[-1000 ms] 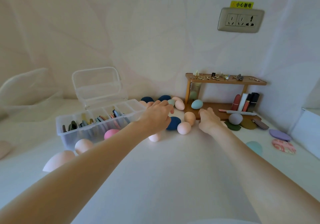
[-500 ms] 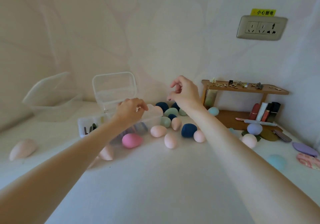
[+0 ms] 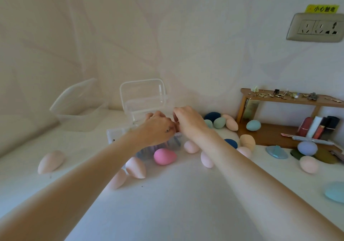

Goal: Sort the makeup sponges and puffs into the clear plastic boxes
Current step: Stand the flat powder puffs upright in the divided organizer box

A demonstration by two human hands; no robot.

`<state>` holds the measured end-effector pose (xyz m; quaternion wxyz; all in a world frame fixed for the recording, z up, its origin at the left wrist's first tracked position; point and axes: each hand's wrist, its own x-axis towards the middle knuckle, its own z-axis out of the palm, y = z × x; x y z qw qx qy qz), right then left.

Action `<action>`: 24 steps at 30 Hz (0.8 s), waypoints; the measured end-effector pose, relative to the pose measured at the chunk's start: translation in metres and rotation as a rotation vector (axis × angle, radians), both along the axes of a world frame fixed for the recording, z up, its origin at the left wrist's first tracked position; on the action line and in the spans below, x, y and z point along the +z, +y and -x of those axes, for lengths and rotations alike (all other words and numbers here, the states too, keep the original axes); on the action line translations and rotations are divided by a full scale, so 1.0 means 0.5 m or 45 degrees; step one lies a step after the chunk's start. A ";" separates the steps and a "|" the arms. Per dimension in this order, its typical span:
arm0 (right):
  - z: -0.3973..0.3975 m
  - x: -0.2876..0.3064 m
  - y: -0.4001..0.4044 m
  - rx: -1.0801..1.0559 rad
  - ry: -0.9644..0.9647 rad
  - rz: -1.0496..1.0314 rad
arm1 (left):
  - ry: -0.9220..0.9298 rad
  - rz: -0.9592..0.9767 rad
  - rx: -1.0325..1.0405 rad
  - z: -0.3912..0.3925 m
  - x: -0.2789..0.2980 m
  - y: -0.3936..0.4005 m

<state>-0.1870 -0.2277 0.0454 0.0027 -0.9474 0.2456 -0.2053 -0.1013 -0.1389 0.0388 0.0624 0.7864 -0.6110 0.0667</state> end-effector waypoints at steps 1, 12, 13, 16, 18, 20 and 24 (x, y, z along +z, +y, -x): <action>0.001 0.000 -0.002 -0.010 0.027 0.038 | 0.002 -0.001 -0.005 -0.001 -0.001 -0.002; 0.025 -0.007 -0.023 0.018 -0.112 -0.354 | 0.057 -0.137 -0.115 -0.002 0.010 -0.012; 0.026 -0.006 -0.021 0.016 -0.127 -0.345 | -0.017 -0.164 -0.139 -0.003 0.009 -0.014; 0.023 -0.009 -0.015 -0.005 -0.160 -0.344 | -0.137 -0.221 -0.164 -0.004 0.012 -0.011; 0.021 -0.010 -0.011 -0.010 -0.196 -0.369 | -0.158 -0.219 -0.188 -0.003 0.020 -0.008; 0.020 -0.008 -0.008 -0.013 -0.229 -0.389 | -0.173 -0.212 -0.205 -0.004 0.030 -0.005; 0.019 -0.012 -0.005 -0.031 -0.243 -0.413 | -0.147 -0.160 -0.233 -0.012 0.035 0.002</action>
